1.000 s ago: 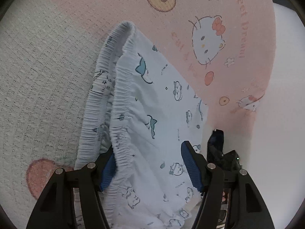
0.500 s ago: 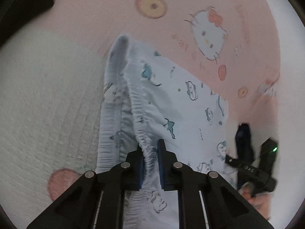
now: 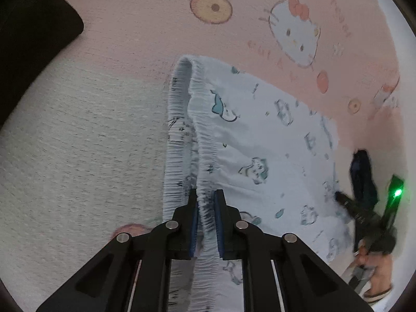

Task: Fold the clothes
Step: 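Lay the pajamas flat and open both grippers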

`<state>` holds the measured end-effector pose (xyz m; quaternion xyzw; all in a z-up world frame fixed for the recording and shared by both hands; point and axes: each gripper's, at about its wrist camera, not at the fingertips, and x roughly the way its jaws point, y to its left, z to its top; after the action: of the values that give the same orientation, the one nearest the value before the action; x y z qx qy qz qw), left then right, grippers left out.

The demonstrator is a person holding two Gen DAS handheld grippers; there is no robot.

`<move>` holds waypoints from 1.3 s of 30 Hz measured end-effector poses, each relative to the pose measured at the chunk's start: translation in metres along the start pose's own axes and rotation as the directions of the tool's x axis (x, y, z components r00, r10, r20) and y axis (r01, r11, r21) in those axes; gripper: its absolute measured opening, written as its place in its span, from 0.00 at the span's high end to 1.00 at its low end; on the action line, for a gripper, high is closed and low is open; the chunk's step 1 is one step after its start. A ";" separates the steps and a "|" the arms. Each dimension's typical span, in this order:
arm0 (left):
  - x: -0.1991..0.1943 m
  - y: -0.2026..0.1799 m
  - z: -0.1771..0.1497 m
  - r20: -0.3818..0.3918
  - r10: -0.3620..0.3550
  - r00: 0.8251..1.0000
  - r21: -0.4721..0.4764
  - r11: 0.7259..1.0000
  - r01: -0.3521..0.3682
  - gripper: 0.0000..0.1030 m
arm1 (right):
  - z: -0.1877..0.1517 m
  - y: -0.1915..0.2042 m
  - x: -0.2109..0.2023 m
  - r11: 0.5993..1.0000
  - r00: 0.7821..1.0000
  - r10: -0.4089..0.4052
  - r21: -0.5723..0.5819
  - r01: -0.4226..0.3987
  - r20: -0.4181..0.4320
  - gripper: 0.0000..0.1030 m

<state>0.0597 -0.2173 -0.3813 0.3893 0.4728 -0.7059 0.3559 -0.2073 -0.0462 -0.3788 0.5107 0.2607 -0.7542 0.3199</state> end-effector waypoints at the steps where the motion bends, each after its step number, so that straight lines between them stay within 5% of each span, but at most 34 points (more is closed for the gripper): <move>1: 0.000 -0.001 0.000 0.002 0.008 1.000 0.010 1.000 -0.008 0.91 | 0.000 -0.002 0.001 1.000 1.000 0.007 0.008 -0.007 0.002 0.97; 9: -0.002 -0.006 -0.005 -0.008 0.120 0.993 0.077 0.990 -0.119 0.91 | 0.005 -0.006 0.009 0.996 0.996 -0.088 0.000 0.088 0.030 0.97; 18: -0.011 0.012 0.000 -0.017 0.084 0.996 0.041 0.996 -0.084 0.90 | 0.010 -0.007 0.002 0.998 0.997 -0.060 0.030 0.059 0.051 0.95; 19: -0.012 0.015 0.001 -0.020 0.066 0.998 0.028 0.997 -0.065 0.90 | 0.013 -0.006 -0.004 0.998 0.995 -0.058 0.028 0.056 0.076 0.91; 21: -0.018 0.019 0.006 -0.035 0.029 0.999 0.000 1.000 -0.029 0.90 | 0.019 -0.002 -0.017 0.998 0.988 -0.069 0.016 0.067 0.135 0.40; 23: -0.027 0.022 0.010 -0.044 0.010 0.999 -0.019 1.000 -0.011 0.86 | 0.017 0.001 -0.030 0.999 0.982 -0.051 0.009 0.050 0.184 0.27; 25: -0.040 0.021 0.011 -0.019 -0.020 1.000 0.003 1.000 0.020 0.81 | 0.012 0.004 -0.048 0.999 0.977 0.020 0.026 -0.027 0.213 0.27; 27: -0.053 0.016 0.007 0.010 -0.041 0.999 0.033 0.999 0.040 0.64 | 0.002 -0.001 -0.063 0.992 0.970 0.080 0.076 -0.100 0.231 0.27; 28: -0.058 0.009 0.009 0.022 -0.052 0.998 0.059 0.997 0.051 0.45 | -0.004 -0.005 -0.068 0.986 0.965 0.105 0.103 -0.133 0.240 0.27; 29: -0.062 0.001 0.010 0.033 -0.054 0.998 0.079 0.996 0.051 0.40 | -0.010 -0.009 -0.074 0.978 0.960 0.130 0.130 -0.166 0.249 0.27; 39: -0.085 -0.047 -0.016 0.034 -0.075 0.997 0.286 0.956 0.062 0.40 | -0.088 -0.004 -0.146 0.898 0.935 0.149 0.353 -0.264 0.322 0.24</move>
<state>0.0604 -0.1768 -0.2914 0.4043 0.3714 -0.7869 0.2819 -0.1176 0.0510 -0.2717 0.4742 -0.0003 -0.8182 0.3250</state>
